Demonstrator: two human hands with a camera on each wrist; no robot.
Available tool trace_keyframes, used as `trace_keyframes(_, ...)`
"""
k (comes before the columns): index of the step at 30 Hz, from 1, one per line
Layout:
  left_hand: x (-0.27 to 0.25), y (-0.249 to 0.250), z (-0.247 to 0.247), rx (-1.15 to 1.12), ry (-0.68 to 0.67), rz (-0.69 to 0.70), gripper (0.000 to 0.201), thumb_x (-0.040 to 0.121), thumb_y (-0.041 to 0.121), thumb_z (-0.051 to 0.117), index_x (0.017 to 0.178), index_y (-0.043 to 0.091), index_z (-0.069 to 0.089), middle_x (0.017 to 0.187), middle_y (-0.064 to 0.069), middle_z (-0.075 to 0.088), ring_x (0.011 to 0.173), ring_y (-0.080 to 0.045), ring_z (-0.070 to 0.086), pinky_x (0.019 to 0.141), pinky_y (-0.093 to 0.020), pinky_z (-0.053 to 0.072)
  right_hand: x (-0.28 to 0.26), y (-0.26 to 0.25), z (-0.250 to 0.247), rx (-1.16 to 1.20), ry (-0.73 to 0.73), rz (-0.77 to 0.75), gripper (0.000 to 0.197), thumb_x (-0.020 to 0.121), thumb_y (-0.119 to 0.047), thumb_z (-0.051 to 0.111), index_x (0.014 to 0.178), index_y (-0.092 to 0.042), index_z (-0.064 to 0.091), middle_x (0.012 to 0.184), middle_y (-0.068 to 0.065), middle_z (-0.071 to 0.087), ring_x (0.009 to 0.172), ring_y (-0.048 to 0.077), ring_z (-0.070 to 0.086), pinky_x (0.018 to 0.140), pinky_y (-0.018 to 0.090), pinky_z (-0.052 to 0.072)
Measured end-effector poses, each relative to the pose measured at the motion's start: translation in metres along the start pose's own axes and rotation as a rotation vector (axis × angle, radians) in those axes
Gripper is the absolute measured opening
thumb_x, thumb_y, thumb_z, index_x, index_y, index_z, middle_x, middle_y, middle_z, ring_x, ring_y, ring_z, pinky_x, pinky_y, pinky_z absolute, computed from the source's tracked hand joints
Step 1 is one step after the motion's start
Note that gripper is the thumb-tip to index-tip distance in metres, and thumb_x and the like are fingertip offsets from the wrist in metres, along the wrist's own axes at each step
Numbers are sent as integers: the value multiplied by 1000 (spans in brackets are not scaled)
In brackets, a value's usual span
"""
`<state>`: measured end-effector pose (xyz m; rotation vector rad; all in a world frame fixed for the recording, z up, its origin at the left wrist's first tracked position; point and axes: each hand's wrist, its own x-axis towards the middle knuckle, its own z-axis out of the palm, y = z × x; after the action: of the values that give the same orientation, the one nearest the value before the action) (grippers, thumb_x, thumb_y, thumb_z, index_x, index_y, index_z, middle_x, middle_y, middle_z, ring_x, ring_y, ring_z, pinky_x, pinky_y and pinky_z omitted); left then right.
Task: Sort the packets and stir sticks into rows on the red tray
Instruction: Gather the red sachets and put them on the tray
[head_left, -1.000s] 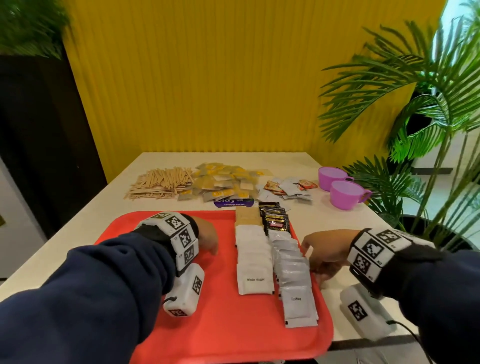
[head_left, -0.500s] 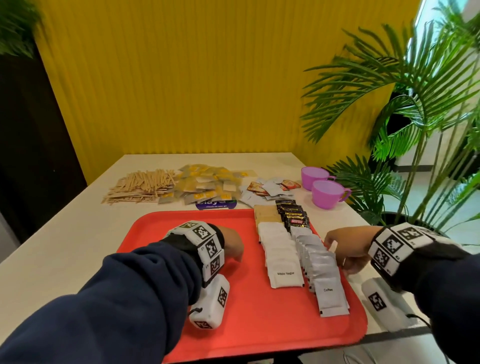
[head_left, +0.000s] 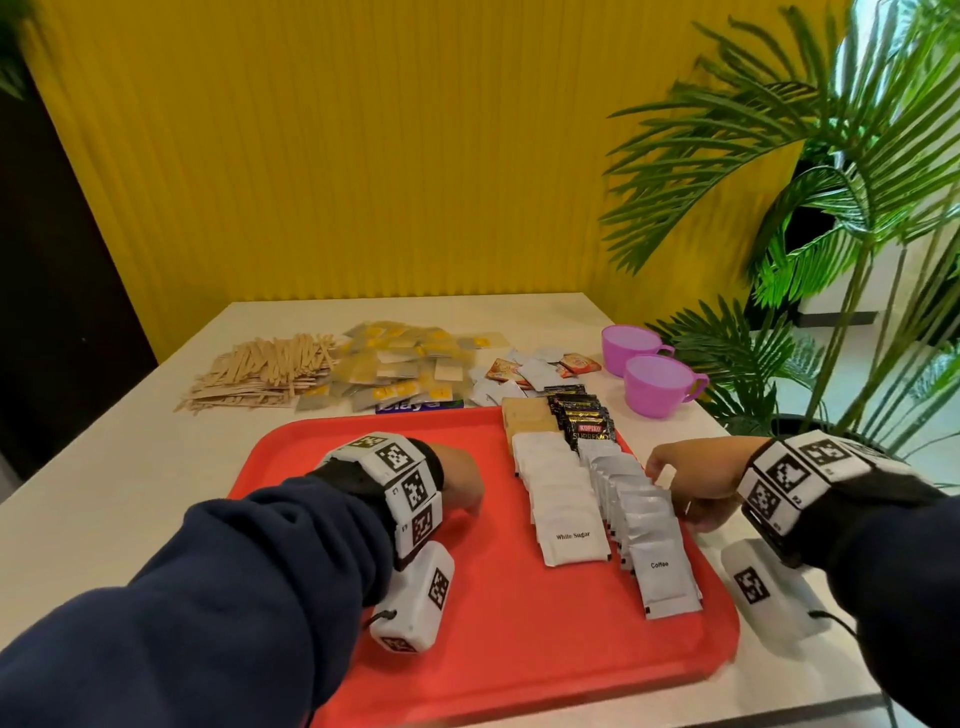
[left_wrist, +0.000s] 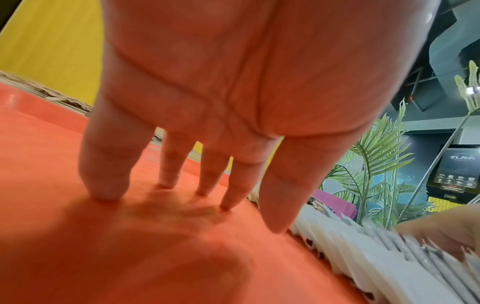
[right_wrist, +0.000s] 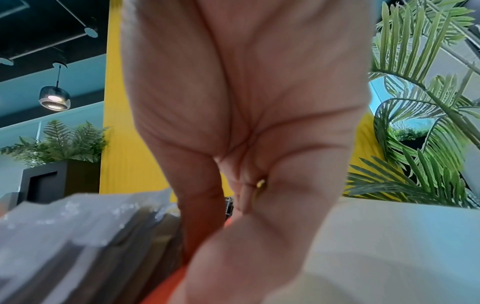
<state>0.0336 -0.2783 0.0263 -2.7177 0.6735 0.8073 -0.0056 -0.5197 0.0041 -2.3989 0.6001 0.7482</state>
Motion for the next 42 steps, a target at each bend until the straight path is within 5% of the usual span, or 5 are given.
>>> trace_keyframes(7, -1, -30, -22, -73, 87, -27, 49, 99, 31, 40, 144, 11, 35, 149, -5, 35, 135, -22, 34, 106, -31, 28, -15, -18, -13, -169, 121, -29, 42, 88, 5, 48, 124, -16, 42, 80, 7, 60, 56, 15, 59, 48, 20, 48)
trace_keyframes(11, -10, -59, -45, -234, 214, -114, 45, 98, 25, 46, 140, 11, 41, 143, -6, 41, 128, -23, 43, 81, -26, 36, -30, -50, -34, -243, 329, -166, 38, 91, -3, 48, 128, -12, 47, 81, 2, 54, 68, 15, 57, 52, 19, 46)
trace_keyframes(18, -4, -78, -61, -352, 325, -157, 42, 99, 25, 44, 137, 7, 45, 144, -8, 40, 129, -25, 40, 96, -30, 38, -22, -119, -53, -294, 477, -376, 29, 92, -15, 55, 119, -7, 55, 78, -3, 52, 70, 12, 49, 58, 17, 40)
trace_keyframes(27, 63, -74, -76, -705, 443, -4, 29, 89, 13, 60, 116, 6, 61, 125, -10, 58, 103, -22, 52, 85, -28, 41, 33, -170, -74, -727, 386, -354, 46, 92, -28, 56, 134, -13, 45, 137, 5, 47, 123, 23, 46, 97, 29, 36)
trace_keyframes(42, 168, -65, -107, -882, 351, 82, 24, 89, 11, 58, 111, 3, 63, 95, -8, 57, 86, -20, 52, 61, -24, 41, 156, -189, -84, -873, 149, -282, 60, 88, -42, 59, 139, -20, 38, 137, 4, 46, 120, 22, 48, 85, 27, 39)
